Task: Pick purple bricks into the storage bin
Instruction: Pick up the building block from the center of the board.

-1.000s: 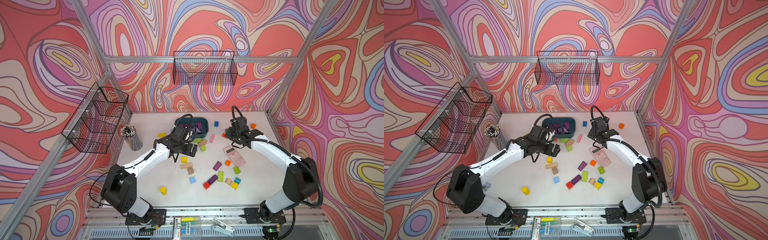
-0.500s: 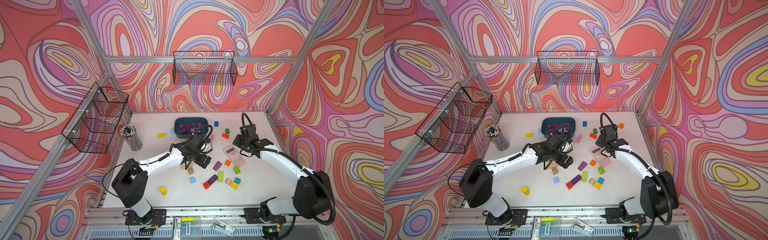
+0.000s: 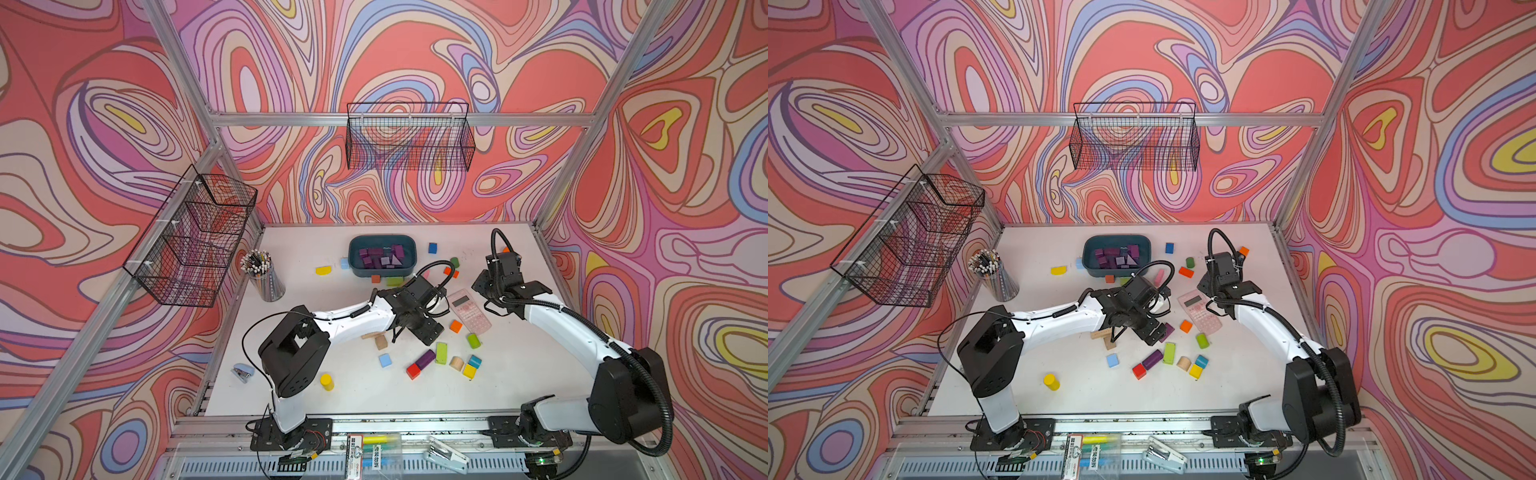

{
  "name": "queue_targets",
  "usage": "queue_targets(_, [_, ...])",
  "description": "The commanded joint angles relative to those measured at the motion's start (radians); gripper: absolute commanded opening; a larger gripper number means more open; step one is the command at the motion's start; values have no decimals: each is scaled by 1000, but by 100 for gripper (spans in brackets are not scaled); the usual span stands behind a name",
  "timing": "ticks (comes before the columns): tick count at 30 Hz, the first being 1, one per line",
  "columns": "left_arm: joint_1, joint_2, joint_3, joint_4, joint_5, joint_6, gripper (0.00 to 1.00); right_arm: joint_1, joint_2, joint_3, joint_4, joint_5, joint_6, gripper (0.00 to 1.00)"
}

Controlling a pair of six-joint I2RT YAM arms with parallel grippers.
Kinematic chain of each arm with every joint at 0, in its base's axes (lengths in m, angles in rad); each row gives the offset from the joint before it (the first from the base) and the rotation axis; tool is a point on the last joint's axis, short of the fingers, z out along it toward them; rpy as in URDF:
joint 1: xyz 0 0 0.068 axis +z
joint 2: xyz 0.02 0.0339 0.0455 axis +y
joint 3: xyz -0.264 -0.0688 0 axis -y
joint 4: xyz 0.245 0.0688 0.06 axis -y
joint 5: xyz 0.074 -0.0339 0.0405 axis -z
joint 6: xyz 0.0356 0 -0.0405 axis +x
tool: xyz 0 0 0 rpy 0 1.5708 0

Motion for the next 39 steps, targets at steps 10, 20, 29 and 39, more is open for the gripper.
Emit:
queue_targets(10, [-41, 101, 58, 24, -33, -11, 89, -82, -20, -17, 18, -73, 38, 55])
queue_targets(20, [-46, 167, 111, 13, -74, -33, 87, -90, -12, -23, 30, -121, 39, 55])
queue_targets(29, [-46, 207, 147, -2, -78, -21, 82, -91, -5, -26, 43, -138, 38, 55])
queue_targets(39, [-47, 273, 212, -32, -66, -15, 69, -97, -10, -21, 37, -138, 27, 55])
